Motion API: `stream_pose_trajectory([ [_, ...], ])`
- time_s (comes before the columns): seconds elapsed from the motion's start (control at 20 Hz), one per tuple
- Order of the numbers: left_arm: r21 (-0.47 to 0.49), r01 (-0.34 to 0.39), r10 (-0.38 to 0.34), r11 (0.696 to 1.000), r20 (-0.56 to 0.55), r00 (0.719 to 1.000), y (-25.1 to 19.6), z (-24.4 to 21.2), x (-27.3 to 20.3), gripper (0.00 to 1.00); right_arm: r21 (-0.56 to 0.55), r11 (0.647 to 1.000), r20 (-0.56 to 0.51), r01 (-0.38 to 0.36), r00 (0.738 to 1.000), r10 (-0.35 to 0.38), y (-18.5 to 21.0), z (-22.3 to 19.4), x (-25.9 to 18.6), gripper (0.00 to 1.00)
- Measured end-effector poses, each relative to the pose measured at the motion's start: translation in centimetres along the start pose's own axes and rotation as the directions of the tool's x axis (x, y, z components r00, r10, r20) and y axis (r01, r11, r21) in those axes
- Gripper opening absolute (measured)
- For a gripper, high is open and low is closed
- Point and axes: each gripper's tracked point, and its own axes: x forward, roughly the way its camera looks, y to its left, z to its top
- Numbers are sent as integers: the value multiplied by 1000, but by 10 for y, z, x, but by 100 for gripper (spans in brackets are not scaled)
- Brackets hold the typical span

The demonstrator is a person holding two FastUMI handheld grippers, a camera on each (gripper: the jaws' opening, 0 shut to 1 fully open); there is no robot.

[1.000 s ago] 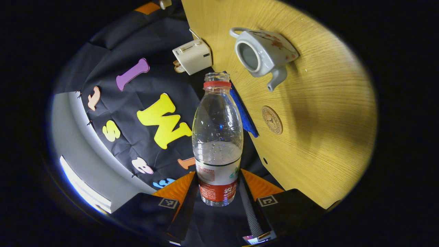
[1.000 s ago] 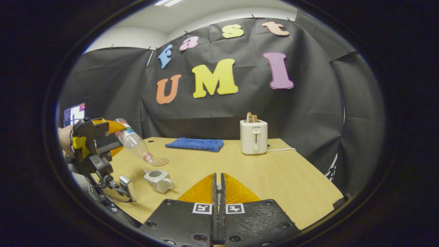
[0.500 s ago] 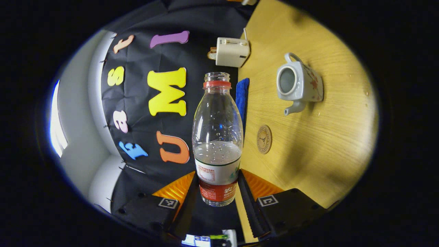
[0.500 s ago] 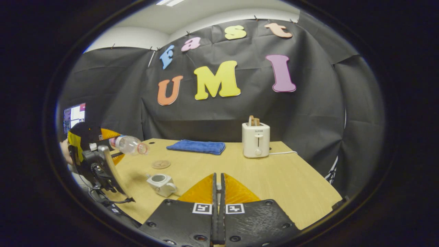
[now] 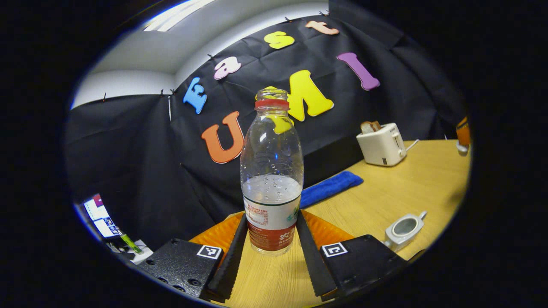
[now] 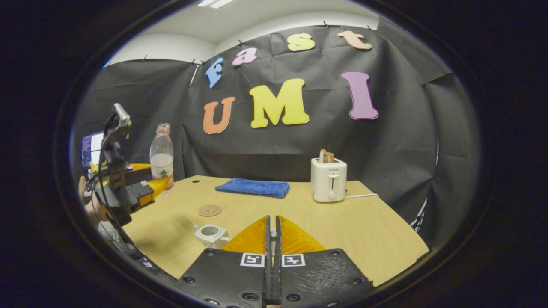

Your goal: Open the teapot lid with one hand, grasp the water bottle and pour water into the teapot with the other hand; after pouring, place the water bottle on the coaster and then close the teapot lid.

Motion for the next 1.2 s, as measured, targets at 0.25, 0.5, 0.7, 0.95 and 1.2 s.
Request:
stream_pose_trajectory([
  [0.25,-194,72,-57,978,79,995,-8,4,46,70,-2,1000,3,5,1000,-5,7,2,1,0],
  [0.5,-312,131,-136,941,6,991,-20,-34,81,70,-8,1000,-12,5,1000,-5,10,-4,6,0],
  [0.7,-371,174,-199,912,-29,980,-37,-54,92,71,-5,1000,-27,11,1000,-11,10,-9,12,0],
  [0.95,-366,212,-254,906,-70,965,-53,-70,93,71,-9,1000,-37,16,999,-16,9,-17,14,0],
  [1.2,-343,221,-272,913,-108,956,-66,-84,95,71,-23,1000,-49,13,999,-14,11,-23,16,0],
])
